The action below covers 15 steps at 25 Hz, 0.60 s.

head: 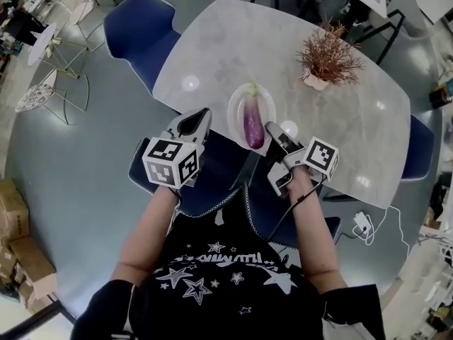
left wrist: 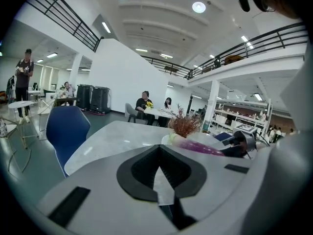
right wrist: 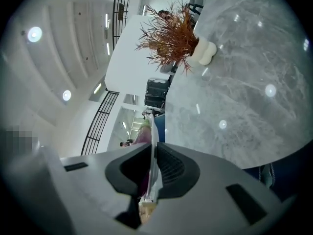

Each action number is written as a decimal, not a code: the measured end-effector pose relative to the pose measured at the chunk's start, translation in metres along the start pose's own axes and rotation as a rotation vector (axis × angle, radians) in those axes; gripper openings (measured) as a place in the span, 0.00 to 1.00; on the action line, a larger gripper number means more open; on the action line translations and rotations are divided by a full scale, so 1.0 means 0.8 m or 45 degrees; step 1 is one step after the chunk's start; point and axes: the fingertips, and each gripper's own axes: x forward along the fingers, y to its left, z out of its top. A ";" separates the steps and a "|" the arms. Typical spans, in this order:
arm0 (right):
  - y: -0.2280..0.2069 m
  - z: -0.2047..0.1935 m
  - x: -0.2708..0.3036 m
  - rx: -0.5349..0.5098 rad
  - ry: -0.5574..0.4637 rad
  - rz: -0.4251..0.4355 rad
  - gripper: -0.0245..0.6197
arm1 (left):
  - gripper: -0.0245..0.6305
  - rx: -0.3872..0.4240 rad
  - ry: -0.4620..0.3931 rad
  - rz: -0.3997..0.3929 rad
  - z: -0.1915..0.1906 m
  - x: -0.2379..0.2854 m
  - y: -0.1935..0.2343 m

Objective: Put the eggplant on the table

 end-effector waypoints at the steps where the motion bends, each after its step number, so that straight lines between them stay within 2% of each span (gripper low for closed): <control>1: 0.002 0.005 0.001 -0.010 -0.014 0.000 0.09 | 0.05 0.000 0.005 -0.009 -0.001 0.007 0.002; 5: 0.004 0.020 0.007 -0.053 -0.066 0.000 0.09 | 0.05 -0.016 0.009 -0.042 -0.002 0.030 0.008; 11: -0.002 0.025 0.006 -0.007 -0.131 -0.024 0.09 | 0.05 0.016 0.018 -0.123 0.002 0.052 0.001; 15: 0.009 0.039 0.049 -0.013 -0.152 -0.018 0.09 | 0.05 0.007 0.028 -0.136 0.014 0.076 0.044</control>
